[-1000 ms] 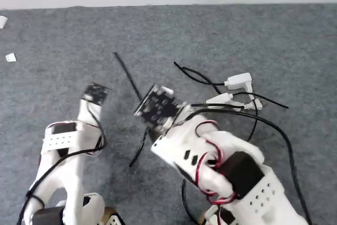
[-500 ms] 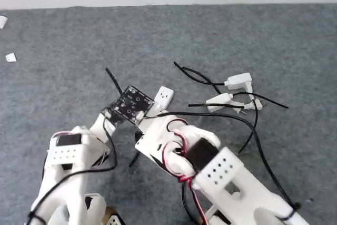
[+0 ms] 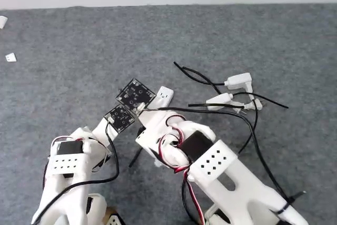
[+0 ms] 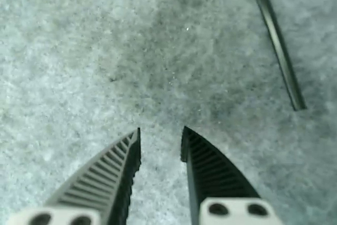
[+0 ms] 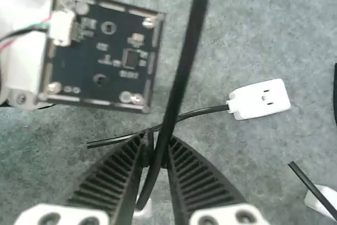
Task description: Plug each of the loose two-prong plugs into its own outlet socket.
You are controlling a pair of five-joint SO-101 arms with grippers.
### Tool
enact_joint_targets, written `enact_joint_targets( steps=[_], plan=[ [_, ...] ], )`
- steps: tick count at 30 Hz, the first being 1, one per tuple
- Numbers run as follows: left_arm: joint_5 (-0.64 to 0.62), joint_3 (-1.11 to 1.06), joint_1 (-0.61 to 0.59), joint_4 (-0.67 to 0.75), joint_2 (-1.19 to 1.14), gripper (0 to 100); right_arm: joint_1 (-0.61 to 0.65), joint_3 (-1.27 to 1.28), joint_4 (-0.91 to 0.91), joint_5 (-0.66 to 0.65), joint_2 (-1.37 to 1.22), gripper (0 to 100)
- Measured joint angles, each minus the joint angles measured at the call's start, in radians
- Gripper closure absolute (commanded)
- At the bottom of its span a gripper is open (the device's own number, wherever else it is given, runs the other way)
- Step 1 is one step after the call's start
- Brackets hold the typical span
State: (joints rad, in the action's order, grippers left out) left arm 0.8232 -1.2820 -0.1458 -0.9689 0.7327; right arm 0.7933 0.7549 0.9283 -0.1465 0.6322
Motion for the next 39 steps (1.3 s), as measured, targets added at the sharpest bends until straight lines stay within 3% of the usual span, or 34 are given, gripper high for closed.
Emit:
enact_joint_targets(
  steps=[10, 16, 19, 31, 39],
  plan=[
    [-0.038, 0.000, -0.040, 0.015, 0.009, 89, -0.072, 0.035, -0.068, 0.028, 0.002, 98.3],
    [-0.068, 0.000, -0.071, 0.015, 0.009, 89, -0.107, 0.058, -0.193, 0.041, -0.086, 83.3],
    [-0.092, 0.000, -0.095, 0.037, 0.009, 89, -0.141, 0.058, -0.201, 0.051, -0.106, 82.5],
    [-0.127, 0.000, -0.114, 0.058, 0.009, 89, -0.137, 0.094, 0.017, 0.104, 0.141, 85.5],
    [-0.127, 0.000, -0.114, 0.058, 0.009, 89, -0.011, 0.430, -0.250, 0.163, 0.149, 85.7]
  ],
)
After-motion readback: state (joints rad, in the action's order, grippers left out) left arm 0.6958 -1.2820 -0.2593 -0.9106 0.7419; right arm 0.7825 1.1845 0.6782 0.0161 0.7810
